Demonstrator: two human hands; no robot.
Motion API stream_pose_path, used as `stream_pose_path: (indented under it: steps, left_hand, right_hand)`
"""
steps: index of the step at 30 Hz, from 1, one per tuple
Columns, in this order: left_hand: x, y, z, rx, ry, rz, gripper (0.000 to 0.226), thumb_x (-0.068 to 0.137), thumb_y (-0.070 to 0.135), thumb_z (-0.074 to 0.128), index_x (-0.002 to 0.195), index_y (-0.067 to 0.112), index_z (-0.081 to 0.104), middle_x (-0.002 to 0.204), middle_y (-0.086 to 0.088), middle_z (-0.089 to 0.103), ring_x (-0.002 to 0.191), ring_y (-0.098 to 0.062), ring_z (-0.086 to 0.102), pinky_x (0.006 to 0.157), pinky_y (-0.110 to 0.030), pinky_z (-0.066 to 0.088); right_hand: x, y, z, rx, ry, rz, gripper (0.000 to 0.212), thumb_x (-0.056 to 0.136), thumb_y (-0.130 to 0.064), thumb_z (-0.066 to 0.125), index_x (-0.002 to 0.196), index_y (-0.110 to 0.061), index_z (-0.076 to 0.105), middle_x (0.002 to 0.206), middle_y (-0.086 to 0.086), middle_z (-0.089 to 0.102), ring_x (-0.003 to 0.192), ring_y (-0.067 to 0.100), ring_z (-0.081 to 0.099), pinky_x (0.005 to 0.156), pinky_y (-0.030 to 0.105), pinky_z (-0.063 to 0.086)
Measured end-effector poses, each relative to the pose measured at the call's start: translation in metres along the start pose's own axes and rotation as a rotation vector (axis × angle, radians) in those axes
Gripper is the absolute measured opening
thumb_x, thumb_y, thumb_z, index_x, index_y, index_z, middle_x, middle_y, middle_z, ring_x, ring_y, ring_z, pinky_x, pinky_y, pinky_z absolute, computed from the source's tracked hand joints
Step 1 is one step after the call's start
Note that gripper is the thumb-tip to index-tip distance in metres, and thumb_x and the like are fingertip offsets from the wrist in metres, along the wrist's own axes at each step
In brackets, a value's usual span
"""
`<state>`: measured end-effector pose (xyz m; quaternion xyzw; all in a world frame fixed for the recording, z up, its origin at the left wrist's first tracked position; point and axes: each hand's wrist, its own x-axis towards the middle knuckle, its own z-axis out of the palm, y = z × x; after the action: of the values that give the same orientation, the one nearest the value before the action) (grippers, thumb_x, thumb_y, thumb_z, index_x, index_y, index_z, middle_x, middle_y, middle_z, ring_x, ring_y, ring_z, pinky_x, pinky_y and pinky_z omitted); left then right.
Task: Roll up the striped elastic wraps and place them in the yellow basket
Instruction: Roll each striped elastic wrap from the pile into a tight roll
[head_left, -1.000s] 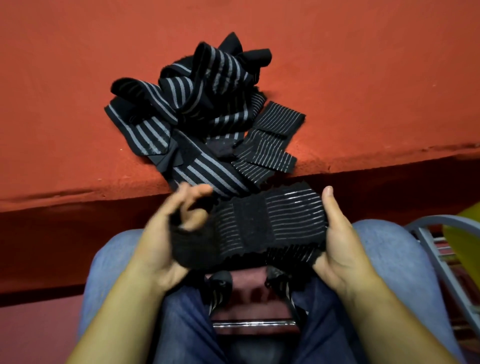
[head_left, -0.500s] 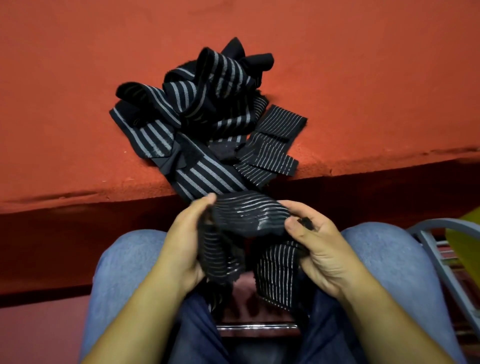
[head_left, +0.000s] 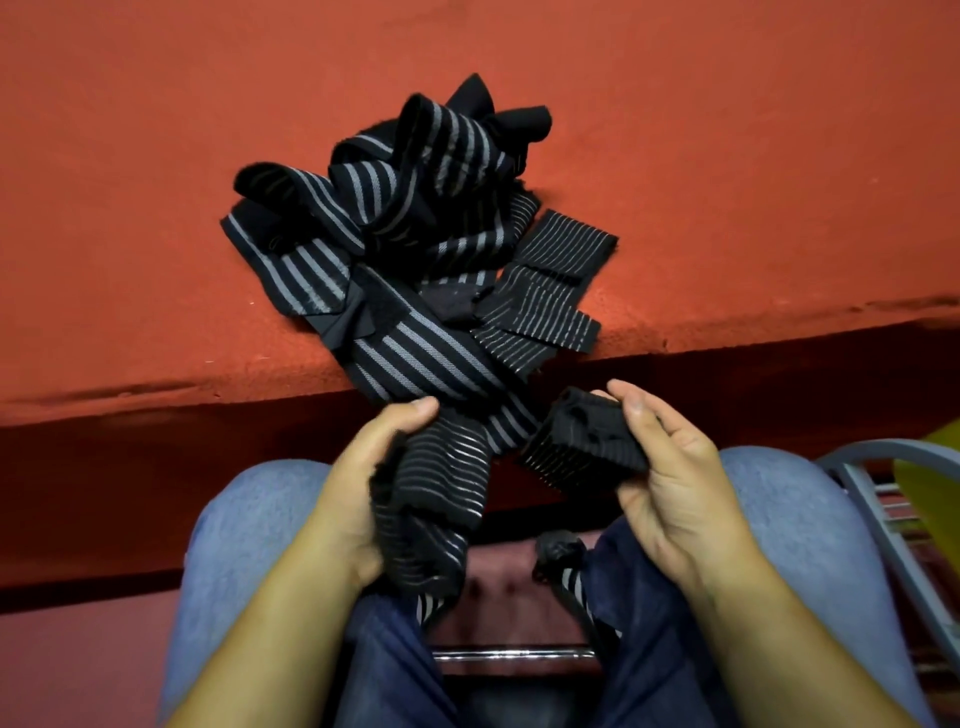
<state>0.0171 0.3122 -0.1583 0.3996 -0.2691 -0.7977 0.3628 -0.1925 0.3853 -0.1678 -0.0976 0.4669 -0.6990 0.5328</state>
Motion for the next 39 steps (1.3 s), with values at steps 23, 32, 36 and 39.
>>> stream_pose_path:
  steps: [23, 32, 36, 39]
  left_hand:
    - [-0.007, -0.033, 0.014, 1.130, -0.106, 0.633, 0.023, 0.092, 0.027, 0.076, 0.111, 0.039, 0.073, 0.052, 0.006, 0.046, 0.050, -0.006, 0.043, 0.058, -0.017, 0.039]
    - [0.003, -0.031, 0.011, 0.952, 0.093, 0.615, 0.011, 0.096, 0.027, 0.073, 0.088, 0.033, 0.077, 0.058, -0.012, 0.051, 0.054, -0.008, 0.042, 0.056, -0.025, 0.040]
    - [0.005, -0.027, 0.011, 0.828, 0.091, 0.561, 0.013, 0.095, 0.033, 0.073, 0.084, 0.027, 0.076, 0.062, -0.023, 0.047, 0.058, -0.015, 0.041, 0.057, -0.030, 0.037]
    - [0.005, -0.027, 0.009, 0.656, 0.042, 0.462, 0.020, 0.088, 0.046, 0.076, 0.097, 0.028, 0.077, 0.064, -0.025, 0.043, 0.063, -0.024, 0.038, 0.060, -0.038, 0.034]
  right_hand:
    - [-0.007, 0.014, -0.001, -0.417, -0.055, -0.068, 0.034, 0.078, -0.041, 0.072, 0.089, -0.011, 0.080, 0.083, 0.010, 0.080, 0.068, 0.017, 0.075, 0.048, 0.025, 0.056]
    - [-0.002, 0.028, -0.010, -0.404, -0.289, -0.033, 0.040, 0.081, -0.042, 0.081, 0.108, -0.014, 0.080, 0.107, 0.017, 0.079, 0.100, 0.029, 0.077, 0.086, 0.035, 0.061]
    - [-0.004, 0.026, -0.008, -0.511, -0.252, -0.119, 0.026, 0.089, -0.030, 0.069, 0.098, -0.009, 0.082, 0.097, 0.012, 0.081, 0.090, 0.020, 0.078, 0.075, 0.025, 0.059]
    - [0.001, 0.024, -0.009, -0.487, -0.151, -0.212, 0.029, 0.092, -0.032, 0.068, 0.096, -0.005, 0.079, 0.098, 0.020, 0.078, 0.090, 0.021, 0.073, 0.081, 0.035, 0.058]
